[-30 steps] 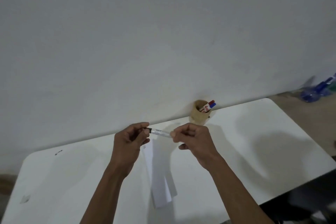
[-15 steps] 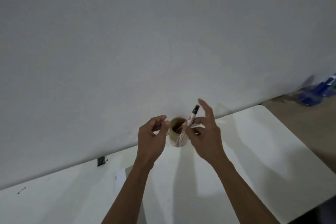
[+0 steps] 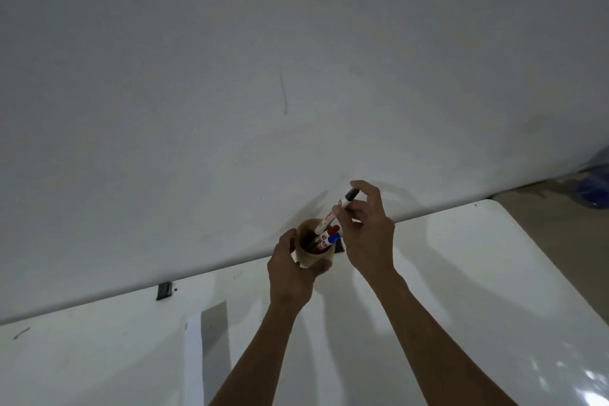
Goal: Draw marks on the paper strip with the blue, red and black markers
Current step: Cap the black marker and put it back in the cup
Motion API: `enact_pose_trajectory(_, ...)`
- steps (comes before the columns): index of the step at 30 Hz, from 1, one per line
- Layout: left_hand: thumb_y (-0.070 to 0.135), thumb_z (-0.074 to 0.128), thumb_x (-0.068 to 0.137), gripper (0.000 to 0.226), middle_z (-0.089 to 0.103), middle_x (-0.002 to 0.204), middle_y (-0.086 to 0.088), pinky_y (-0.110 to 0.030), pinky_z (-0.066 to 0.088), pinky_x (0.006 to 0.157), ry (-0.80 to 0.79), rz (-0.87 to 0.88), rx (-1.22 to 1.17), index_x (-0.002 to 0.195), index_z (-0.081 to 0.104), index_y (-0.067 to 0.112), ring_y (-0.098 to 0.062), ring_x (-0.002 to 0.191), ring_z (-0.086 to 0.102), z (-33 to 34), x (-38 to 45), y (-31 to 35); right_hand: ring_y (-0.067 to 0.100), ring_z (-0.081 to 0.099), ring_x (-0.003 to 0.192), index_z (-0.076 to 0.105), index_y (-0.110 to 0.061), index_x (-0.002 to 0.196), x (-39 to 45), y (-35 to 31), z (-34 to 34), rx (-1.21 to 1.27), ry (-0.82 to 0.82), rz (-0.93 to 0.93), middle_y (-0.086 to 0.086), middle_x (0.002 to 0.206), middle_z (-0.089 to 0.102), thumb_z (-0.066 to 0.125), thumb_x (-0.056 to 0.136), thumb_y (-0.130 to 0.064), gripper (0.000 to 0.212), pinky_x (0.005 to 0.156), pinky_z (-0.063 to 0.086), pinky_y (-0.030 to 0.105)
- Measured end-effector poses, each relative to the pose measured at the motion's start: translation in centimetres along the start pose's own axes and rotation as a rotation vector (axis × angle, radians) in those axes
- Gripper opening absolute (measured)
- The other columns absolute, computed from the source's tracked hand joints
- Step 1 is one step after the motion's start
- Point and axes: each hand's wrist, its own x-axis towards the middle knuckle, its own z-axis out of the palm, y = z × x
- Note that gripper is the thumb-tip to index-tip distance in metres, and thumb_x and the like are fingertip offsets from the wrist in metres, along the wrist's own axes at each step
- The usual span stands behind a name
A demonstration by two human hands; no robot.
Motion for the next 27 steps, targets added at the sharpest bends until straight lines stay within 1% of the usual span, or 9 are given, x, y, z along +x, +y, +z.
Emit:
enact_pose_trajectory(1,0.004,0.090,0.065,0.070,0.064,0.117,0.013,-0.029,0.057,0.091,0.009,0.013,-0.005,0.123,0.056,0.026,-0.015,0.116,0.060,0.1,0.1,-0.1,0.009,0.076,0.090,0.057,-0.023,0.125,0.0,0.4,0.1,-0.006,-0.001,0.007,0.002,0.097,0.079,0.073,0.094,-0.013,0.036,0.079,0.063,0.024)
enact_pose_trajectory(4,0.007,0.091,0.064,0.066,0.066,0.113,0.016,-0.020,0.057,0.082,0.023,0.033,-0.022,0.119,0.060,0.026,-0.010,0.112,0.063,0.0,0.2,-0.3,0.007,0.074,0.090,0.067,-0.015,0.115,0.0,1.4,0.4,-0.020,-0.010,-0.005,-0.006,0.095,0.074,0.075,0.090,-0.004,0.029,0.079,0.059,0.015)
enact_pose_trajectory(7,0.007,0.092,0.063,0.068,0.068,0.116,0.014,-0.025,0.059,0.085,0.020,0.038,-0.025,0.121,0.061,0.025,-0.008,0.112,0.063,-0.1,0.4,-0.7,0.010,0.073,0.091,0.074,-0.011,0.111,0.0,2.0,1.0,-0.065,-0.029,0.007,-0.002,0.096,0.076,0.077,0.087,-0.003,0.025,0.077,0.056,0.009)
enact_pose_trajectory(12,0.008,0.092,0.063,0.068,0.069,0.114,0.018,-0.022,0.058,0.084,0.035,0.041,-0.029,0.121,0.063,0.027,-0.001,0.110,0.063,-0.2,0.4,-0.7,0.018,0.074,0.091,0.079,-0.007,0.107,0.1,2.3,1.6,-0.197,-0.076,-0.009,0.007,0.102,0.080,0.079,0.087,-0.010,0.020,0.084,0.059,0.029)
enact_pose_trajectory(15,0.009,0.091,0.064,0.067,0.069,0.114,0.018,-0.018,0.057,0.081,0.039,0.048,-0.016,0.122,0.062,0.026,0.000,0.110,0.063,-0.2,0.3,-0.7,0.020,0.074,0.093,0.080,-0.008,0.104,0.0,2.2,1.9,-0.248,-0.111,-0.002,0.007,0.102,0.080,0.077,0.088,-0.013,0.016,0.086,0.054,0.025)
enact_pose_trajectory(18,0.011,0.091,0.065,0.066,0.069,0.114,0.018,-0.016,0.057,0.080,0.046,0.057,0.011,0.122,0.061,0.027,0.003,0.109,0.062,-0.1,0.3,-0.8,0.020,0.074,0.091,0.081,-0.008,0.102,0.1,2.1,2.0,-0.272,-0.126,0.008,0.006,0.101,0.081,0.076,0.090,-0.015,0.015,0.085,0.055,0.024)
enact_pose_trajectory(20,0.010,0.091,0.065,0.066,0.068,0.113,0.019,-0.014,0.056,0.079,0.047,0.049,0.014,0.121,0.061,0.029,0.004,0.109,0.062,-0.1,0.3,-0.8,0.019,0.074,0.088,0.081,-0.009,0.099,0.2,2.0,2.0,-0.284,-0.143,0.008,0.005,0.098,0.081,0.074,0.090,-0.016,0.013,0.080,0.053,0.018)
enact_pose_trajectory(23,0.010,0.091,0.066,0.065,0.067,0.112,0.020,-0.009,0.053,0.076,0.045,0.038,0.010,0.120,0.060,0.029,0.005,0.109,0.061,0.0,0.3,-0.8,0.019,0.074,0.088,0.080,-0.009,0.104,0.2,1.9,1.7,-0.281,-0.163,0.023,0.005,0.099,0.080,0.073,0.092,-0.017,0.016,0.076,0.039,0.000)
enact_pose_trajectory(27,0.015,0.091,0.067,0.066,0.068,0.115,0.017,-0.008,0.053,0.078,0.046,0.048,0.038,0.124,0.060,0.025,0.002,0.111,0.061,0.1,0.2,-0.9,0.016,0.074,0.093,0.077,-0.011,0.114,-0.1,1.8,1.3,-0.234,-0.187,0.071,0.004,0.105,0.079,0.071,0.093,-0.019,0.023,0.078,0.038,-0.001)
